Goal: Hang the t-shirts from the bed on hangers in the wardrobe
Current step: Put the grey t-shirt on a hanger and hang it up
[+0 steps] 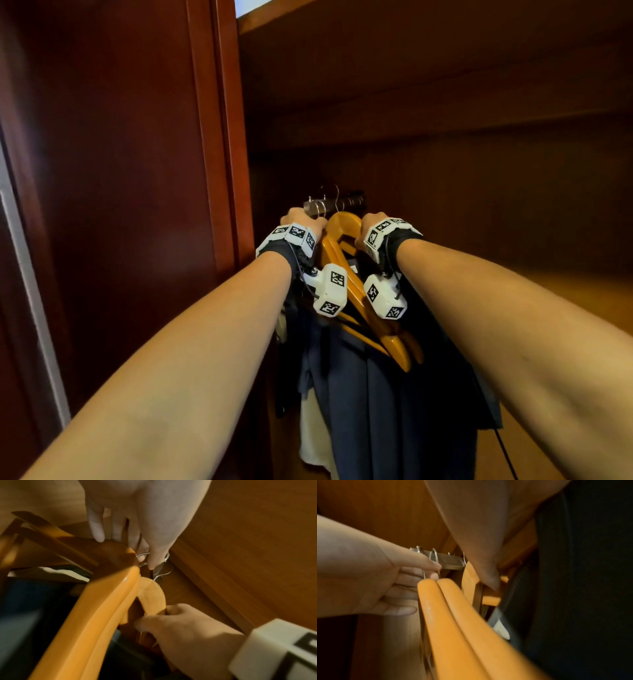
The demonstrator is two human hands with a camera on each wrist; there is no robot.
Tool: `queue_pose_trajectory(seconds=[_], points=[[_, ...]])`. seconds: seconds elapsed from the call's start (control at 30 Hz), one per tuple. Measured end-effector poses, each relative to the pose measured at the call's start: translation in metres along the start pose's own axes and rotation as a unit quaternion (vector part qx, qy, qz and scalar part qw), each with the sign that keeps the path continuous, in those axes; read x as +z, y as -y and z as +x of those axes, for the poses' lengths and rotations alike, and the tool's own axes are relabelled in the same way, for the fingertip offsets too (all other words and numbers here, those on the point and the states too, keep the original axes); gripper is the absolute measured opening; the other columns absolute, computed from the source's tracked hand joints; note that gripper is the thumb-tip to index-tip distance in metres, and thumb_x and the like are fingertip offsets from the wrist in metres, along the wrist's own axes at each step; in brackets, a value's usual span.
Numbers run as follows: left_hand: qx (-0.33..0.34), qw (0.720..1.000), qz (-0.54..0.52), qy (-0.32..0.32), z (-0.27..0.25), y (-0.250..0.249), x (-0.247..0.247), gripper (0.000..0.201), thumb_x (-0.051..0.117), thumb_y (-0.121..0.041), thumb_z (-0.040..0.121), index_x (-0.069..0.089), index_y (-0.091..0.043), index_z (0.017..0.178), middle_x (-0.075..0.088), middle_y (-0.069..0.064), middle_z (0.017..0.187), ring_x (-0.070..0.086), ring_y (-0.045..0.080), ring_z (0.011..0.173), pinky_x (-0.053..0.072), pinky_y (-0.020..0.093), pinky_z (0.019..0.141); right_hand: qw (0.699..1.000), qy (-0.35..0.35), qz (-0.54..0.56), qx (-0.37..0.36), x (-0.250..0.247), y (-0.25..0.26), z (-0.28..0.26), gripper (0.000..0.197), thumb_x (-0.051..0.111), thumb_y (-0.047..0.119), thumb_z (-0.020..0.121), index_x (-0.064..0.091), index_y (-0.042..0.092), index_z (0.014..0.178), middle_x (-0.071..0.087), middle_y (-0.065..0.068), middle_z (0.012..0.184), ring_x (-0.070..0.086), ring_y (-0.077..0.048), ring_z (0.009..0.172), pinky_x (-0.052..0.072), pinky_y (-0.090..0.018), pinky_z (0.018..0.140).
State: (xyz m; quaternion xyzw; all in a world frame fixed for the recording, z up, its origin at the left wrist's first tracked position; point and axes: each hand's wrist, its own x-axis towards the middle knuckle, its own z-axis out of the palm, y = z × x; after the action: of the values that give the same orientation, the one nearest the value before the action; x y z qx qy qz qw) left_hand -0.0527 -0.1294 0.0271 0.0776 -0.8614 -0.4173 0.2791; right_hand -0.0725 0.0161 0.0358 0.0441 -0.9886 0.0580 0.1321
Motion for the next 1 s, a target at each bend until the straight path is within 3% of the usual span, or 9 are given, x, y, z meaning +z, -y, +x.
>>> queue_pose_trajectory(seconds=[0.07,0.17,0.23,0.47,0.53,0.63,0.7,0.87,1.0], points=[[-0.007,1.000,0.011,0.000,0.003,0.002,0.001,0.032,0.070,-0.031,0.086,0.069,-0.012,0.112,0.067,0.007,0.105,0.054,0.016,0.073,0.031,0.022,0.049,0.999,0.016,-0.035,-0.007,0.003,0.000,0.004,0.053,0.074,0.031,0.081,0.056,0.008,0.125,0.065,-0.018,0.115,0.065,-0.039,0.103,0.056,-0.049,0.088],[-0.013,1.000,0.025,0.002,0.008,0.004,0.004,0.027,0.073,-0.030,0.084,0.070,-0.013,0.104,0.068,0.006,0.105,0.057,0.017,0.080,0.039,0.026,0.061,0.995,0.063,-0.075,-0.020,0.003,-0.002,0.007,0.067,0.073,0.050,0.075,0.052,0.016,0.129,0.065,-0.014,0.115,0.065,-0.035,0.099,0.056,-0.043,0.086],[-0.015,1.000,0.022,-0.003,0.011,0.004,0.006,0.027,0.075,-0.029,0.081,0.070,-0.014,0.103,0.067,0.004,0.103,0.058,0.019,0.086,0.040,0.030,0.070,0.993,0.090,-0.077,-0.028,0.005,-0.002,0.012,0.074,0.077,0.053,0.069,0.054,0.016,0.129,0.068,-0.010,0.110,0.067,-0.031,0.094,0.057,-0.043,0.086],[0.004,0.999,0.038,-0.021,0.014,0.008,0.007,0.025,0.077,-0.027,0.080,0.071,-0.016,0.101,0.064,0.002,0.095,0.055,0.018,0.081,0.039,0.030,0.069,0.994,0.097,-0.040,-0.037,0.018,-0.004,0.019,0.090,0.076,0.070,0.062,0.054,0.019,0.133,0.064,-0.009,0.123,0.064,-0.032,0.105,0.053,-0.047,0.093],[0.005,0.999,0.047,-0.026,0.013,0.009,0.008,0.024,0.077,-0.028,0.079,0.070,-0.017,0.100,0.062,0.001,0.091,0.055,0.019,0.080,0.040,0.030,0.068,0.996,0.078,-0.005,-0.042,0.011,-0.002,0.009,0.077,0.076,0.067,0.066,0.059,0.018,0.123,0.067,-0.008,0.116,0.066,-0.030,0.098,0.055,-0.046,0.089],[0.010,0.998,0.058,-0.030,0.013,0.010,0.008,0.022,0.076,-0.028,0.079,0.070,-0.017,0.097,0.060,0.001,0.086,0.057,0.020,0.078,0.041,0.030,0.066,0.989,-0.023,0.137,-0.058,0.000,0.002,0.003,0.033,0.074,0.041,0.081,0.066,0.014,0.098,0.069,-0.007,0.098,0.068,-0.026,0.087,0.059,-0.042,0.082],[0.010,0.998,0.057,-0.030,0.013,0.010,0.007,0.023,0.077,-0.030,0.078,0.070,-0.017,0.096,0.063,0.001,0.088,0.059,0.020,0.079,0.042,0.030,0.064,0.969,-0.065,0.226,-0.073,-0.003,0.007,0.003,0.019,0.068,0.029,0.087,0.069,0.011,0.093,0.071,-0.008,0.091,0.070,-0.026,0.085,0.060,-0.041,0.081],[0.003,0.999,0.028,-0.029,0.011,0.011,0.007,0.025,0.077,-0.032,0.077,0.071,-0.016,0.094,0.063,0.003,0.093,0.058,0.021,0.082,0.042,0.031,0.068,0.957,0.001,0.283,-0.069,0.016,0.025,-0.002,0.030,0.055,0.034,0.098,0.071,0.009,0.102,0.071,-0.010,0.097,0.071,-0.027,0.090,0.060,-0.039,0.082],[0.000,0.999,0.021,-0.038,0.009,0.012,0.008,0.020,0.076,-0.033,0.079,0.070,-0.018,0.092,0.061,0.002,0.090,0.059,0.022,0.083,0.047,0.031,0.072,0.937,0.056,0.339,-0.062,0.028,0.029,-0.011,0.043,0.036,0.039,0.105,0.055,0.010,0.131,0.056,-0.013,0.125,0.055,-0.033,0.118,0.045,-0.049,0.103]])
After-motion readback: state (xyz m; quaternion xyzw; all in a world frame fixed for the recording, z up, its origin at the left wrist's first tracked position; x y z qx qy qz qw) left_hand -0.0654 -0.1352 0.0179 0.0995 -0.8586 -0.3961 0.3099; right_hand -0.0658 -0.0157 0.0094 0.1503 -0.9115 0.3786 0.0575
